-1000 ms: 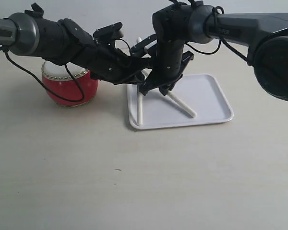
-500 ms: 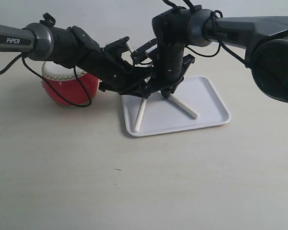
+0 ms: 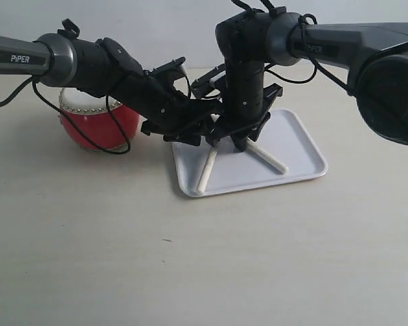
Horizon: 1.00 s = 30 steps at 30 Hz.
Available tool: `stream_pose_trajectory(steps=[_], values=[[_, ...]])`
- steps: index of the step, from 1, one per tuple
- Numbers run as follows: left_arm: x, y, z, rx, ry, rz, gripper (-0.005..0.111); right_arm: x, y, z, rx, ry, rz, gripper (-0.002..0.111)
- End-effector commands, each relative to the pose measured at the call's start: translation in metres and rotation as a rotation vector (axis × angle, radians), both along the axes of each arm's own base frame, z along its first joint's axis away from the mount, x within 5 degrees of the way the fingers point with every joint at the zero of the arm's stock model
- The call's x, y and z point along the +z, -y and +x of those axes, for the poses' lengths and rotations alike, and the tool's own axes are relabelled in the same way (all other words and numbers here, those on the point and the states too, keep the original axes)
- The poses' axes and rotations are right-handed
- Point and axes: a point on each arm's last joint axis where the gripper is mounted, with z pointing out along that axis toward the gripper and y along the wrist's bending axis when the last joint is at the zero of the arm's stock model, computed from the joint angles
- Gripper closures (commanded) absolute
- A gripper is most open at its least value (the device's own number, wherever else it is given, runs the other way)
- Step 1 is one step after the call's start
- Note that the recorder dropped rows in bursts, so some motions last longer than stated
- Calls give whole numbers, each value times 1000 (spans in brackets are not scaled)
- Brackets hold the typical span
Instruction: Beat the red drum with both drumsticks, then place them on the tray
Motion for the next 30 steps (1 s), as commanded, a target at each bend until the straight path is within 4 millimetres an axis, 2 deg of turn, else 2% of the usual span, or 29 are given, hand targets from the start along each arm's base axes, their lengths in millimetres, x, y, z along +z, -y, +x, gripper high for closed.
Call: stream_pose_trajectory(steps=[1,5,10,11,12,13,15,16,18,21,23,24,26,30], values=[[4,2,-3,-14,-26,-16,58,8,-1,-4,-18,-22,20,72],[18,3,-7,-33,-42,-41,58,34,-1,-5,-22,11,32,72],[52,3,-14,-73,-23,-76,58,80,-2,-10,-30,94,93,72],[70,3,-18,-91,-17,-95,58,102,-1,-13,-28,136,110,72],[77,2,-20,-101,-12,-103,58,112,0,-15,-28,155,117,72],[97,1,-26,-126,5,-122,59,135,1,-21,-41,199,146,73],[119,-1,-33,-150,28,-142,58,159,1,-28,-53,232,202,73],[136,-3,-38,-161,53,-156,58,179,1,-36,-50,263,242,73],[161,-7,-45,-166,104,-178,61,207,3,-47,-44,311,289,74],[180,-10,-52,-175,139,-195,69,223,6,-54,-43,343,303,78],[187,-12,-57,-193,152,-188,83,226,6,-56,-42,349,305,83],[190,-14,-58,-201,166,-178,93,226,6,-56,-38,349,304,87],[190,-14,-58,-213,179,-173,104,226,6,-56,-31,349,302,93],[190,-14,-58,-225,192,-163,107,222,7,-53,-30,349,281,108]])
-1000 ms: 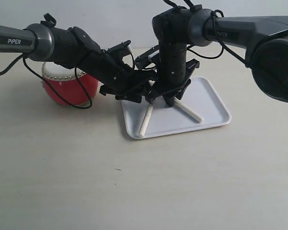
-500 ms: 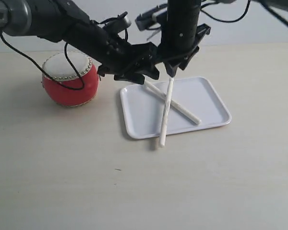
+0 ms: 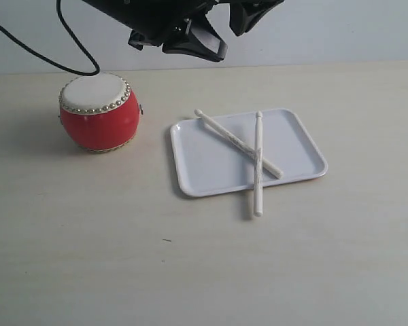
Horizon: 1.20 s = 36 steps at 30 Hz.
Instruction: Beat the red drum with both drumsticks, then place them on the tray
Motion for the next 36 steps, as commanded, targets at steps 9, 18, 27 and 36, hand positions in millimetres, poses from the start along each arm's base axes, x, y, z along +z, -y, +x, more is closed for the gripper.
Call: stream_pose_trajectory(steps=[9,18,27,36], values=[[3,-2,-1,-27,56,34,107,-12,-2,8,4,-2,-32,108],[-11,-5,-3,-27,46,89,107,-43,-6,14,13,-85,-37,108],[-28,-16,0,100,165,161,107,-58,-8,16,52,-121,-59,108],[28,-15,-49,139,474,131,107,-20,-34,-1,202,-78,278,108]])
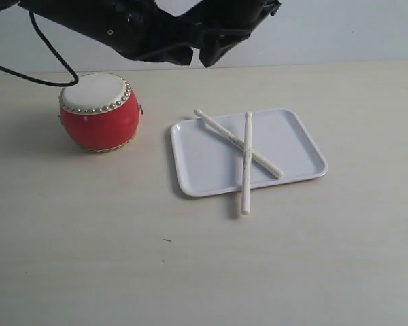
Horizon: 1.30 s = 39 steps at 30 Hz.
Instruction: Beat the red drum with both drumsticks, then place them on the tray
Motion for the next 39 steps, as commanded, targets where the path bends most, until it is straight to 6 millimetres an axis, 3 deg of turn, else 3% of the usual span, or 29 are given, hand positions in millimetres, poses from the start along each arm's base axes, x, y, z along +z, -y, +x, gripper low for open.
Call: stream_pose_trajectory(steps=[1,5,10,16,19,20,21,22,24,28,32,39], values=[[50,1,-34,-34,177,-48,107,22,-11,-12,78,17,150,108],[100,-12,-71,-75,305,-92,107,45,-8,-27,127,30,164,108],[153,-39,-112,-72,445,-189,107,102,5,-59,138,165,201,108],[199,-76,-163,-72,580,-284,107,170,26,-113,150,341,255,108],[220,-106,-204,-79,673,-334,107,212,42,-159,152,457,312,108],[220,-111,-210,-77,683,-340,107,218,44,-167,157,471,334,108],[218,-122,-226,-74,704,-355,107,234,50,-189,177,517,377,108],[217,-129,-234,-71,720,-361,107,239,52,-197,183,534,390,108],[208,-153,-260,-31,807,-380,107,259,64,-231,195,612,424,108],[184,-187,-300,33,904,-485,107,279,83,-282,194,707,467,108],[151,-205,-325,35,919,-515,107,268,105,-331,137,826,537,108],[114,-214,-338,41,870,-573,107,218,127,-379,60,978,658,108]])
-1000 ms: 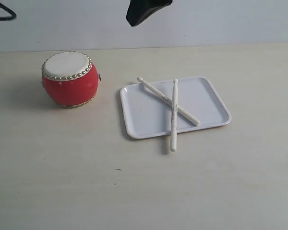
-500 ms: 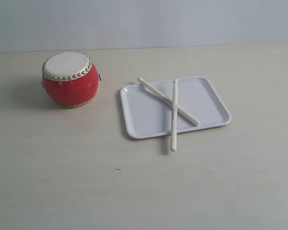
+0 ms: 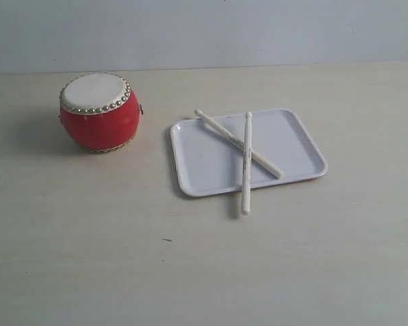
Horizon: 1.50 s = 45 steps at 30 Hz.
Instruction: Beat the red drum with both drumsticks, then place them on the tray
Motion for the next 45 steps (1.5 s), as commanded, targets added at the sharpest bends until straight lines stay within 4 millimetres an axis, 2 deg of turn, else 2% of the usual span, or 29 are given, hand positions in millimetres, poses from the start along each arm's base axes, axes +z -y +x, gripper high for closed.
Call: stream_pose_trajectory(steps=[1,4,14,23,29,33,40,45], values=[[-22,-3,-6,-32,-37,-52,107,-37,11,-30,-1,78,69,108],[-39,-2,-7,-60,-76,-73,107,-67,17,-46,8,75,78,108],[-84,2,-3,-79,-149,-61,107,-162,27,-63,-25,45,166,108],[-116,10,9,-72,-233,-27,107,-238,22,-48,-39,-71,267,108],[-131,14,14,-68,-274,-8,107,-271,15,-36,-10,-67,246,108],[-141,16,18,-63,-301,9,107,-284,13,-31,-7,-32,215,108],[-161,20,23,-58,-351,43,107,-312,13,-23,-47,-71,199,108],[-171,22,26,-56,-392,22,107,-324,13,-20,-59,-102,186,108]])
